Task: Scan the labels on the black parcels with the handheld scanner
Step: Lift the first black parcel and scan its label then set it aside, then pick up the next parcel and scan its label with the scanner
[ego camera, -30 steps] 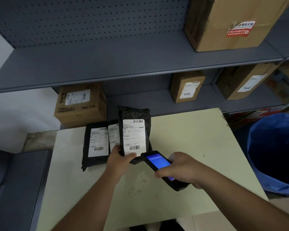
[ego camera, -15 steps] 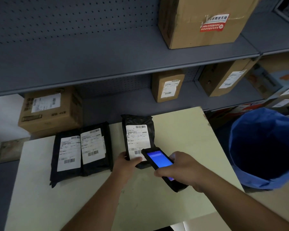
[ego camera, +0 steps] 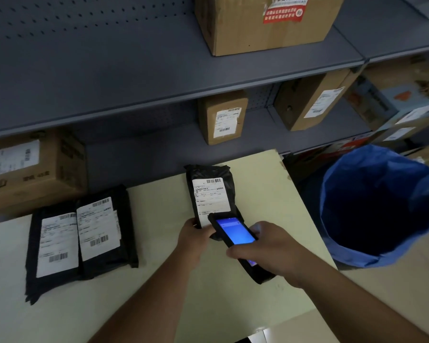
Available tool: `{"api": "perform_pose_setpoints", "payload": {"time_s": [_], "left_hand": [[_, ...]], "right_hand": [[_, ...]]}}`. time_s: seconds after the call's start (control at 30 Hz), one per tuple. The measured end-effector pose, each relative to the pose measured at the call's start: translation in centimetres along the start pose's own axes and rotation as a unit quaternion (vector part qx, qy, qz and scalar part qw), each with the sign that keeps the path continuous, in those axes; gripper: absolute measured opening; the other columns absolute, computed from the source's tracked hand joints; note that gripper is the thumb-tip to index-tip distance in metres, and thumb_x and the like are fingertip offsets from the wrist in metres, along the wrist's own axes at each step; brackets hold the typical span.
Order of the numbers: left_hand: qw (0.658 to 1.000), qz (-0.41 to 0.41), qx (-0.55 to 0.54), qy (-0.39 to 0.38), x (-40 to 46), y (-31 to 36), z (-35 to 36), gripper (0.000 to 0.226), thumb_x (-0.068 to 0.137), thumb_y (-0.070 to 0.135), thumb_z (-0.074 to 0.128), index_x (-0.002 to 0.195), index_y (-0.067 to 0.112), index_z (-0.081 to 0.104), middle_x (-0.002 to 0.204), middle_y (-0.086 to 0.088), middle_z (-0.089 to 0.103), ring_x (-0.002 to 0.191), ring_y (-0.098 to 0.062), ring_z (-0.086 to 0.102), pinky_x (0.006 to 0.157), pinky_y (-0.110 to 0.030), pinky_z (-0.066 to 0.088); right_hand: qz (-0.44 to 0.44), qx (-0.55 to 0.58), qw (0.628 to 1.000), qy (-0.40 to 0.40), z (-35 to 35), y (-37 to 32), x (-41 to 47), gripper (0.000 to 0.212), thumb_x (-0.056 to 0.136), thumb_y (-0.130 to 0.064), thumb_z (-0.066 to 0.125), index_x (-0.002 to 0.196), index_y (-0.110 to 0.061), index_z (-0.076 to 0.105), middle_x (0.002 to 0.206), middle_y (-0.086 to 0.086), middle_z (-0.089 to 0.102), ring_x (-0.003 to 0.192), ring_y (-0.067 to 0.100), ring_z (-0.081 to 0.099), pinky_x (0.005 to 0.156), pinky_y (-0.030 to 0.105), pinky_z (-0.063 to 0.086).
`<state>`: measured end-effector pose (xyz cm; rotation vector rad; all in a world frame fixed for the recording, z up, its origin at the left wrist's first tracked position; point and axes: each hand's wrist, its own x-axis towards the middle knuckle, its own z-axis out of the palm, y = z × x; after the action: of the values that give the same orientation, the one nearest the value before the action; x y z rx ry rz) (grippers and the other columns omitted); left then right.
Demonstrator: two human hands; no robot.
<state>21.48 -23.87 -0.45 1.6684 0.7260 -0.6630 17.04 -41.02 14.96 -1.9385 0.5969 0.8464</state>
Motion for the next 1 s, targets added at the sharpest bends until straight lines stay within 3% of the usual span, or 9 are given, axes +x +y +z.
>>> {"api": "perform_pose_setpoints", "payload": {"time_s": [0.07,0.2,0.37,0.47,0.57,0.73,1.0], "left_hand": [[1.0,-0.008,0.01,-0.006,0.5,-0.1,0.8,0.033,0.089,0.016,0.075,0.119,0.005,0.069,0.083,0.002,0.072,0.049,0.003,0.066,0.059,-0.025,0.047],[0.999,-0.028,0.018,-0.006,1.1,0.3,2.2,0.036,0.093,0.015,0.069,0.128,0.007,0.065,0.092,0.004,0.071,0.079,-0.013,0.068,0.08,-0.036,0.059],[0.999,-0.023,0.034,0.005,1.2,1.4,3.7,0.027,0.101,0.02,0.061,0.12,0.025,0.043,0.091,0.007,0.06,0.079,-0.011,0.061,0.072,-0.033,0.051],[0.998,-0.035,0.055,0.018,1.6,1.8,4.4,0.021,0.097,0.026,0.059,0.115,0.018,0.054,0.094,0.001,0.069,0.085,-0.02,0.068,0.081,-0.036,0.056],[0.995,-0.023,0.093,0.003,3.5,0.7,4.8,0.034,0.085,0.034,0.059,0.113,0.019,0.071,0.097,-0.003,0.078,0.089,-0.025,0.075,0.073,-0.034,0.059],[0.997,-0.006,0.081,-0.013,3.7,0.8,5.2,0.027,0.085,0.035,0.061,0.106,0.025,0.075,0.098,0.0,0.08,0.092,-0.025,0.076,0.087,-0.042,0.064],[0.995,0.003,0.083,-0.047,2.4,0.0,3.6,0.037,0.087,0.041,0.055,0.117,0.032,0.074,0.109,0.005,0.08,0.102,-0.022,0.075,0.099,-0.048,0.062]], "right_hand": [[-0.001,0.006,1.0,-0.002,-0.4,0.4,0.4,0.043,0.07,-0.037,0.089,0.098,-0.011,0.067,0.065,-0.006,0.065,0.054,0.008,0.058,0.056,0.022,0.045],[-0.001,0.017,1.0,-0.004,-1.0,1.1,0.9,0.041,0.07,-0.034,0.089,0.096,-0.011,0.067,0.067,-0.006,0.065,0.056,0.008,0.06,0.056,0.022,0.047],[-0.01,0.03,0.999,-0.008,-1.8,1.7,1.4,0.033,0.072,-0.032,0.089,0.085,-0.017,0.063,0.061,-0.01,0.06,0.051,0.006,0.056,0.052,0.018,0.044],[-0.011,0.034,0.999,-0.007,-2.1,2.1,1.6,0.032,0.073,-0.03,0.088,0.078,-0.02,0.058,0.056,-0.014,0.055,0.048,0.005,0.053,0.049,0.016,0.042],[-0.005,0.036,0.999,-0.002,-2.1,2.4,1.6,0.033,0.073,-0.031,0.088,0.078,-0.018,0.058,0.056,-0.012,0.055,0.05,0.007,0.053,0.051,0.018,0.043],[0.022,0.033,0.999,0.007,-1.8,2.9,1.3,0.049,0.068,-0.037,0.088,0.104,-0.01,0.068,0.072,-0.004,0.064,0.061,0.01,0.061,0.057,0.024,0.05],[0.022,0.025,0.999,0.008,-0.7,2.8,0.8,0.045,0.068,-0.035,0.088,0.099,-0.01,0.065,0.066,-0.006,0.062,0.057,0.01,0.058,0.056,0.024,0.048]]}}
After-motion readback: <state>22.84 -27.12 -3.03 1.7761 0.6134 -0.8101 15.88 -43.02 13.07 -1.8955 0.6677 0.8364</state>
